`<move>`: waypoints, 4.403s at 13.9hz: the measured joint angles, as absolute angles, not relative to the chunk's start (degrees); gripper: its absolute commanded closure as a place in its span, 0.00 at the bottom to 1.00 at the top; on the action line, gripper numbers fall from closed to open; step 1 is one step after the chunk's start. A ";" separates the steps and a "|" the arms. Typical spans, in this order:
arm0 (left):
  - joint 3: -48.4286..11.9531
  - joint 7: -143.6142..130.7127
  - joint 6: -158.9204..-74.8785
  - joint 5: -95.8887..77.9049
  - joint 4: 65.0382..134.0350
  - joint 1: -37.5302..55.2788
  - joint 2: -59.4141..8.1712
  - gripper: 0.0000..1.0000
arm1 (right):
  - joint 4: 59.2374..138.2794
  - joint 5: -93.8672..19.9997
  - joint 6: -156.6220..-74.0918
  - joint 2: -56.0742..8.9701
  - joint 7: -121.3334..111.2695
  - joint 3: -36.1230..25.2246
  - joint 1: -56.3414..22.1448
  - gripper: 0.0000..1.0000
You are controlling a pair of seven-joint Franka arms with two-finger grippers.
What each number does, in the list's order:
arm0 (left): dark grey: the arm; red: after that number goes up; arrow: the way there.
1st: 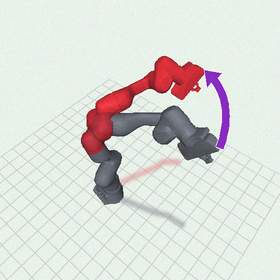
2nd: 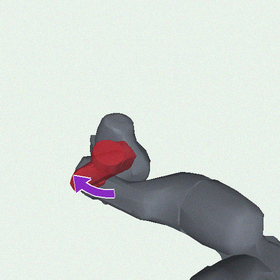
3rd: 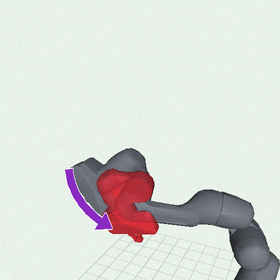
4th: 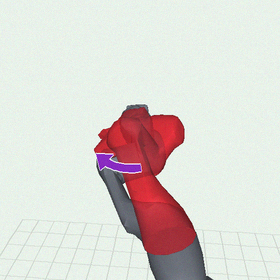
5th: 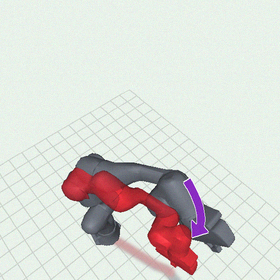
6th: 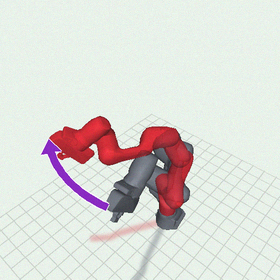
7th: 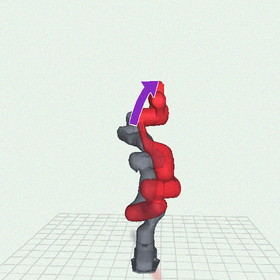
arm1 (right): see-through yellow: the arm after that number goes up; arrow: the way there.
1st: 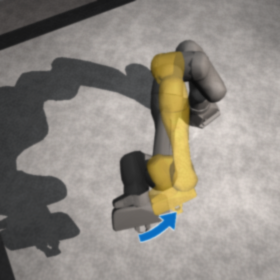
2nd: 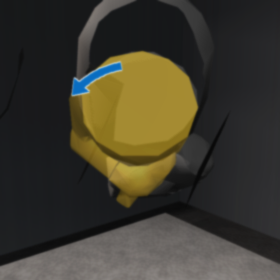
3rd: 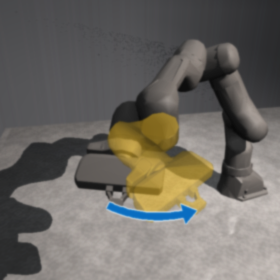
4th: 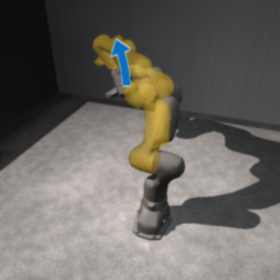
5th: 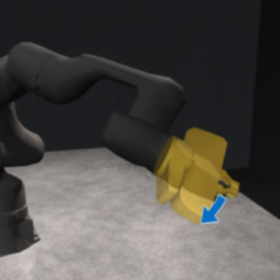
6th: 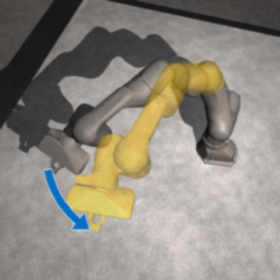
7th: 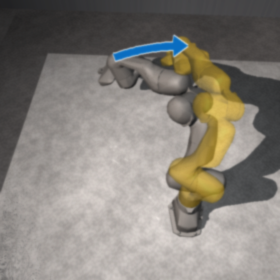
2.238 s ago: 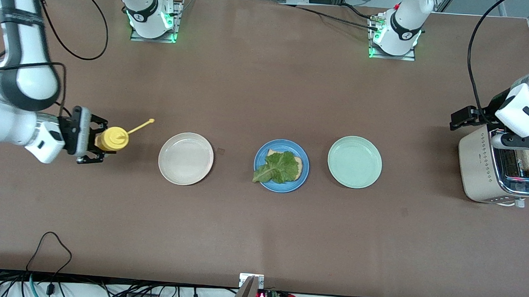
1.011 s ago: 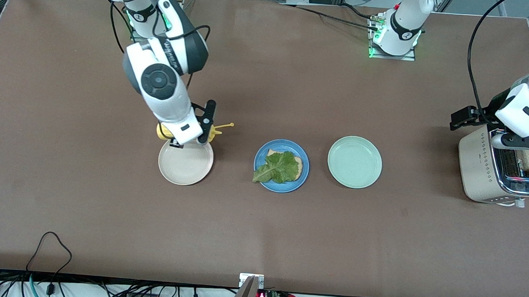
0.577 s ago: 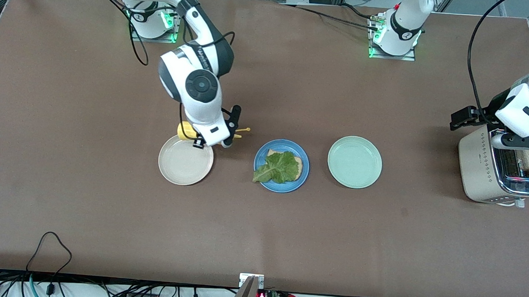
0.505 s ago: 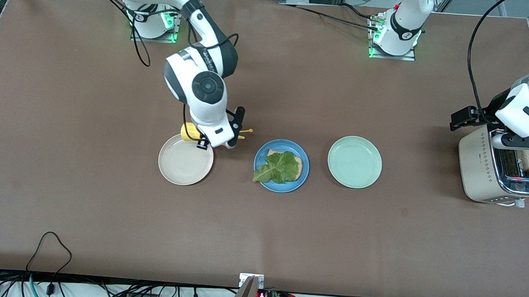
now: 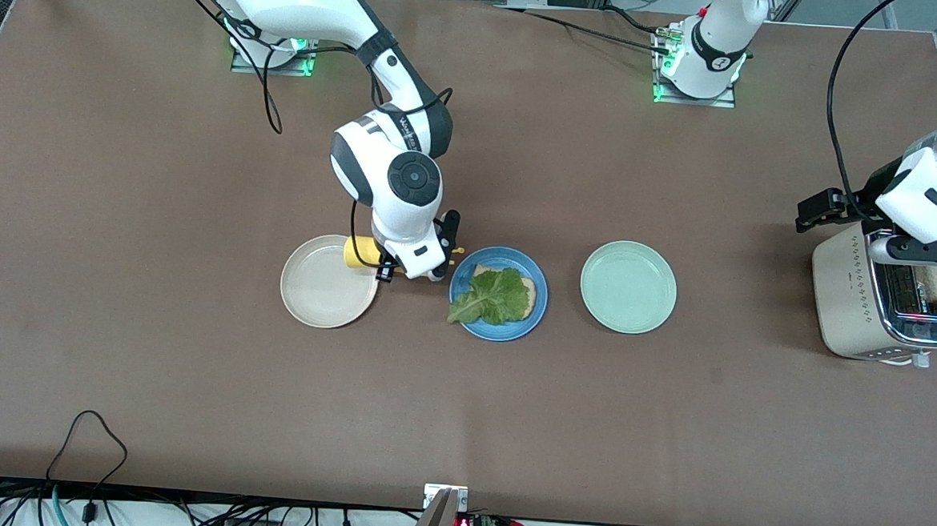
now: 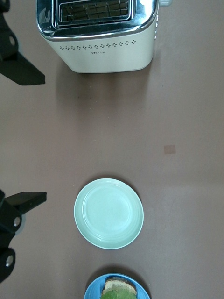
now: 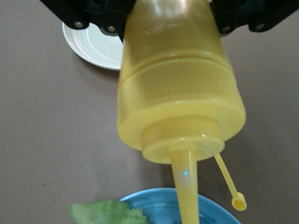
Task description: Make sandwich in blue plate with both arms
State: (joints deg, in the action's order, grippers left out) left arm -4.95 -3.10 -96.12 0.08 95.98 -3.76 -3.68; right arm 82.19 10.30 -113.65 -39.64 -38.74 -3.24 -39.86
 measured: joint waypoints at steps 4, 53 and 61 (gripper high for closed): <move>-4.96 -3.10 -96.17 0.08 95.98 -3.75 -3.72 0.00 | 82.08 10.30 -113.43 -39.30 -38.74 -3.79 -39.73 1.00; -4.23 36.82 -101.15 1.11 88.02 -34.33 -27.90 0.94 | 103.58 -40.85 -91.20 -38.18 -143.83 2.58 39.83 0.00; -5.15 38.66 -99.32 1.03 86.57 -34.25 -25.68 0.99 | 103.46 -40.74 -90.85 -38.26 -143.83 2.60 40.83 0.00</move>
